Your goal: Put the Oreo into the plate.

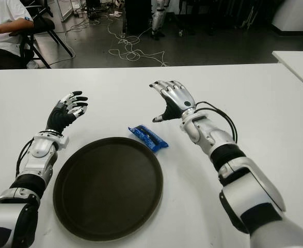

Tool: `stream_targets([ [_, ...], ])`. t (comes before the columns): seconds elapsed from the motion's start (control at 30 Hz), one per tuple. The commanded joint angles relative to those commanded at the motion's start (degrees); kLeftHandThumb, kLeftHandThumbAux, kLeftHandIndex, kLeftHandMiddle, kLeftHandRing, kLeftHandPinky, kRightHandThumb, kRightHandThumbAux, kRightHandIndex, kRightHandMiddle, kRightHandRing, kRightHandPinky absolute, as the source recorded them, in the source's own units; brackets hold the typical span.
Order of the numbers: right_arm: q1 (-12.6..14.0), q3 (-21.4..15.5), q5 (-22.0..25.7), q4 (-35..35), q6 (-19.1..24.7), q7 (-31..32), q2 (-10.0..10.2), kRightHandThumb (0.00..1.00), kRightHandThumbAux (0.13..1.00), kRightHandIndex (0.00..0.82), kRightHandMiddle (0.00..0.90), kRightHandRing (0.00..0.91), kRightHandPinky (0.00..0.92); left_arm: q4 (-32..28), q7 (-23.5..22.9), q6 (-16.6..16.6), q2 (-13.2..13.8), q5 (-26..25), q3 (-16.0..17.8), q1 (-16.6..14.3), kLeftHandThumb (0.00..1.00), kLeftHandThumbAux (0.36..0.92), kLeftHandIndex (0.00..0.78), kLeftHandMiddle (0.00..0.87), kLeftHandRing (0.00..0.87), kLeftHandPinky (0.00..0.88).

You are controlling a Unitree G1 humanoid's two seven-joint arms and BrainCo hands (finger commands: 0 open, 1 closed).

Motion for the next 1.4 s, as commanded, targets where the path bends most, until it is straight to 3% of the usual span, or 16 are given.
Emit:
stream_targets([
  [0.27,-1.2,2.0,-0.6,2.8,-9.6,-2.5,-1.3,0.000,0.703,0.127,0.128,0.109,0.082,0.1,-0.3,-0.5,-0.1,-0.2,0.1,-0.1,0.243,0.746,0.194,0.274,0.264,0.275],
  [0.63,-2.7,3.3,-0.8,6.2,-16.2,-5.4,-1.8,0.000,0.694,0.217,0.204,0.168,0.120,0.0,0.0,-0.7,0.0,0.1,-0.1,0.1,0.251,0.755,0.195,0.271,0.259,0.275],
  [1.1,-3.1,3.2,-0.4,7.5,-18.4,-5.1,-1.7,0.000,0.697,0.225,0.209,0.183,0.142,-0.2,-0.3,-0.4,-0.1,-0.1,0.1,0.2,0.258,0.746,0.189,0.271,0.261,0.271],
  [1.4,-3.5,3.7,-0.9,7.7,-17.7,-4.6,-1.9,0.000,0.684,0.219,0.196,0.167,0.100,-0.3,-0.5,0.2,-0.1,-0.4,0.1,0.2,0.248,0.735,0.174,0.264,0.259,0.270],
])
